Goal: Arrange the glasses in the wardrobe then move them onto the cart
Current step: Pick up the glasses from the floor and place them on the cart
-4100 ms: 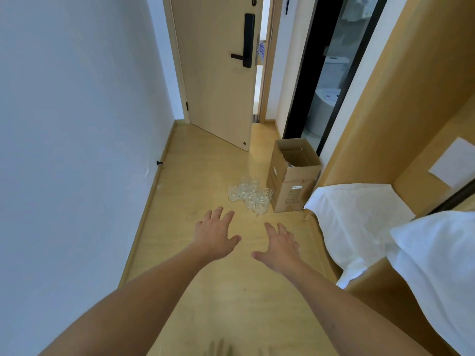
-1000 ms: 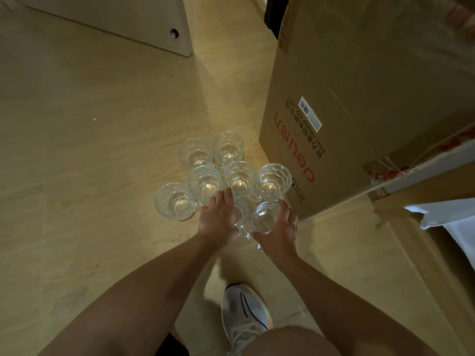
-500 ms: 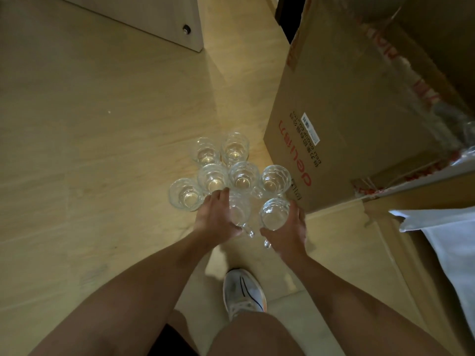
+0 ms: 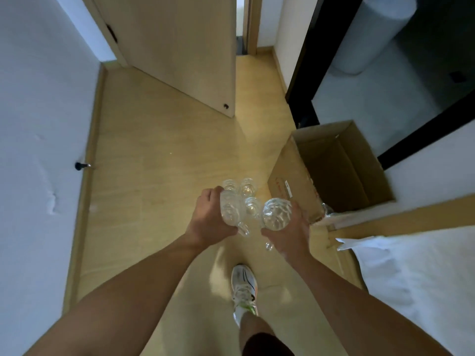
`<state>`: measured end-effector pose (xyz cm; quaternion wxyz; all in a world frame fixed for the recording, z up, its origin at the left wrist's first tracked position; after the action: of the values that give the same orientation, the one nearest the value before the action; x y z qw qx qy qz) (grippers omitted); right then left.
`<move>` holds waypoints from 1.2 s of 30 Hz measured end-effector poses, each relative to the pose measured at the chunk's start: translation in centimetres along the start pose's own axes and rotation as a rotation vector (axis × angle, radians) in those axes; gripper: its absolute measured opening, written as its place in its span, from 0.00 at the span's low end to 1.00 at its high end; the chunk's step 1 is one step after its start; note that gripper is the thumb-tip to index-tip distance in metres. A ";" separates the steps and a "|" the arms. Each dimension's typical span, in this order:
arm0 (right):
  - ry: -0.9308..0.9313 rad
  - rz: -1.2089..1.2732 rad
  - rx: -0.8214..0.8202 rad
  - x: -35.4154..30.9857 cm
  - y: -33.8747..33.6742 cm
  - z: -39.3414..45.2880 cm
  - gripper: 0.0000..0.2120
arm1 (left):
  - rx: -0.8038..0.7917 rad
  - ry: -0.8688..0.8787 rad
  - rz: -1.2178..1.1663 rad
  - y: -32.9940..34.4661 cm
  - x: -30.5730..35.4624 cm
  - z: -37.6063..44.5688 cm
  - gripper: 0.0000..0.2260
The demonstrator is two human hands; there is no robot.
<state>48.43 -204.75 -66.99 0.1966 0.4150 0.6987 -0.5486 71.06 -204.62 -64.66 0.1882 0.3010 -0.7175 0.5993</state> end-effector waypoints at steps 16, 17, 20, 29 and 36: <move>-0.506 -0.051 -0.088 -34.8 -16.3 -16.1 0.46 | 0.486 0.021 -0.066 -35.4 16.6 -16.1 0.54; -0.538 -0.042 -0.091 -36.5 -16.6 -16.9 0.46 | 0.524 0.015 -0.074 -36.9 17.0 -17.2 0.53; -0.651 -0.053 -0.120 -41.2 -16.6 -19.4 0.45 | 0.630 -0.038 -0.104 -40.7 17.4 -20.7 0.52; -1.018 -0.097 -0.414 -51.8 -13.9 -25.9 0.38 | 0.957 -0.276 -0.056 -49.1 16.8 -30.5 0.50; -1.179 -0.069 -0.621 -54.6 -10.5 -31.5 0.43 | 1.119 -0.476 -0.005 -49.9 16.2 -39.3 0.50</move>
<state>77.33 -195.88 -10.71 0.6384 -0.0527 0.6126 -0.4630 88.24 -174.74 -8.88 -0.1627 0.4817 -0.3152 0.8014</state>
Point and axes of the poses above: each hand's wrist, its own z-axis towards the middle knuckle, its own y-axis out of the palm, x = y × z, the point moved 3 cm from there along z, towards the middle knuckle, and after that the axes turned 3 degrees about z, right-handed, at the moved point
